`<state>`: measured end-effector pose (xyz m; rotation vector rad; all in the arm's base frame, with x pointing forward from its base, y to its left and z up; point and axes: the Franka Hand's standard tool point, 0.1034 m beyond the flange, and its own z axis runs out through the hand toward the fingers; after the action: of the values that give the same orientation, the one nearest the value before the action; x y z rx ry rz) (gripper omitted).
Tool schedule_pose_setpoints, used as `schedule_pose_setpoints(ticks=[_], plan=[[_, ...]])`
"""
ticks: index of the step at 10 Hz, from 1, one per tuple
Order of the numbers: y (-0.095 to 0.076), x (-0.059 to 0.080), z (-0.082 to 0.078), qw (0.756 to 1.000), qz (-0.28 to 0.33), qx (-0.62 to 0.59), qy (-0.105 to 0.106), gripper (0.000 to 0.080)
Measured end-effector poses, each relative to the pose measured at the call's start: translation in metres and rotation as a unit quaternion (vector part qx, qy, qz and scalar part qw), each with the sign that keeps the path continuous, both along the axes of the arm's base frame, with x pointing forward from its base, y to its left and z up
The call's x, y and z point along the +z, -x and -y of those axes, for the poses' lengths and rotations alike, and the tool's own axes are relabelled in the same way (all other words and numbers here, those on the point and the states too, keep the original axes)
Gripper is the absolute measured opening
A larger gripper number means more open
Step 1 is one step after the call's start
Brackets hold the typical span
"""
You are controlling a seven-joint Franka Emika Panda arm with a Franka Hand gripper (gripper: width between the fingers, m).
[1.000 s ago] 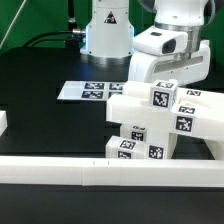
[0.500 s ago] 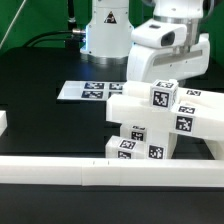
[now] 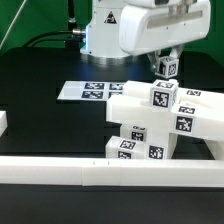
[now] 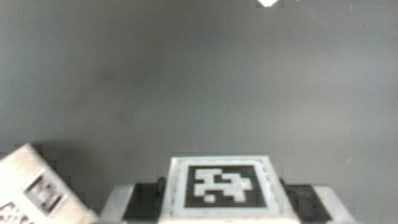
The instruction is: Assemble chair
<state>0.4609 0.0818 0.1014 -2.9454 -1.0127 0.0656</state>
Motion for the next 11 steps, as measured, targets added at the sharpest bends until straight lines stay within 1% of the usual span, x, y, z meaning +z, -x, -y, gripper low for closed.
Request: schedule_pose_setpoints(ticks=[1, 2, 5, 6, 7, 9, 10, 11], plan=[[-0.012, 0.006, -0.001, 1.000, -0.001, 0.005, 0.003, 0.0281], [-0.017, 0.002, -0.001, 1.000, -0.001, 0.006, 0.005, 0.0281], [-0.018, 0.001, 0.001, 1.000, -0.004, 0.013, 0.005, 0.0281], [-0.031, 0.005, 0.007, 0.999, -0.006, 0.031, 0.004, 0.0281], [-0.052, 0.015, 0.003, 0.999, 0.011, 0.030, 0.003, 0.0281], [-0.081, 0.025, 0.002, 1.000, 0.000, 0.026, 0.006, 0.0281], [-0.092, 0.028, 0.003, 1.000, -0.007, 0.024, 0.007, 0.0281], [-0.092, 0.026, 0.004, 1.000, -0.004, 0.024, 0.007, 0.0281]])
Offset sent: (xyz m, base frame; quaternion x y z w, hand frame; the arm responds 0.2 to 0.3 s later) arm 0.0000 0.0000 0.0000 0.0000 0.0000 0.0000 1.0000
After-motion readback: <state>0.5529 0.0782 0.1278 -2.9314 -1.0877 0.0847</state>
